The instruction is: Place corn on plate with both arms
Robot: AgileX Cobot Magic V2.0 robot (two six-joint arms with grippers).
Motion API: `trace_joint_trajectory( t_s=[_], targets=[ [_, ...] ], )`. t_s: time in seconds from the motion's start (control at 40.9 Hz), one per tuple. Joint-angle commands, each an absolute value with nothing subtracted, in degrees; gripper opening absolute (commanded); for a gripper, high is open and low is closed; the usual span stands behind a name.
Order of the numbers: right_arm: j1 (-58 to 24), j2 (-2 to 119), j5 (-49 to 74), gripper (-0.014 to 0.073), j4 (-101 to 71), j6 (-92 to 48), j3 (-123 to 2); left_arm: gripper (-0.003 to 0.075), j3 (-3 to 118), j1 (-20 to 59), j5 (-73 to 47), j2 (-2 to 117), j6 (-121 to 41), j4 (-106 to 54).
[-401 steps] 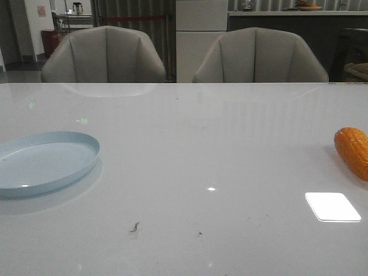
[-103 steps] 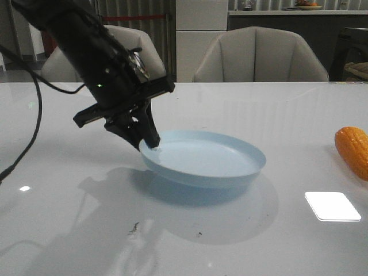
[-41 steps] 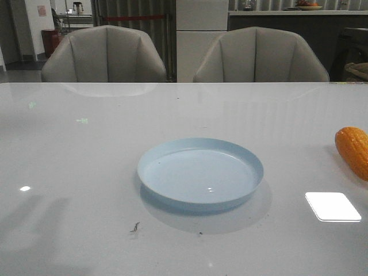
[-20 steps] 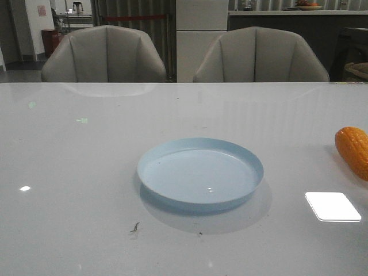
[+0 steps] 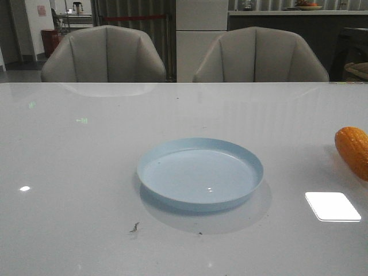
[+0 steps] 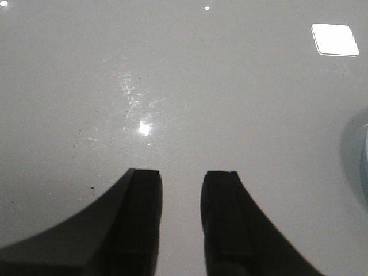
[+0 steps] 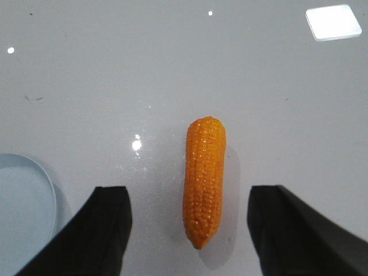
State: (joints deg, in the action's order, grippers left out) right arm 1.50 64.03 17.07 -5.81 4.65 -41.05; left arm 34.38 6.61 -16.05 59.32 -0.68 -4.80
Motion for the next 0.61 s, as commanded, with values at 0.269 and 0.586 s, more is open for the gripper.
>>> trace_joint_trajectory(
  t_s=[0.269, 0.586],
  targets=[
    [1.8, 87.3, 28.4, 0.054, 0.0, 4.3, -65.0, 0.026, 35.9, 6.7, -12.1, 58.2, 0.0, -6.7],
    [1.8, 99.7, 32.7, 0.054, 0.0, 4.4, -71.5, 0.026, 35.9, 6.7, -12.1, 58.2, 0.0, -6.7]
  ],
)
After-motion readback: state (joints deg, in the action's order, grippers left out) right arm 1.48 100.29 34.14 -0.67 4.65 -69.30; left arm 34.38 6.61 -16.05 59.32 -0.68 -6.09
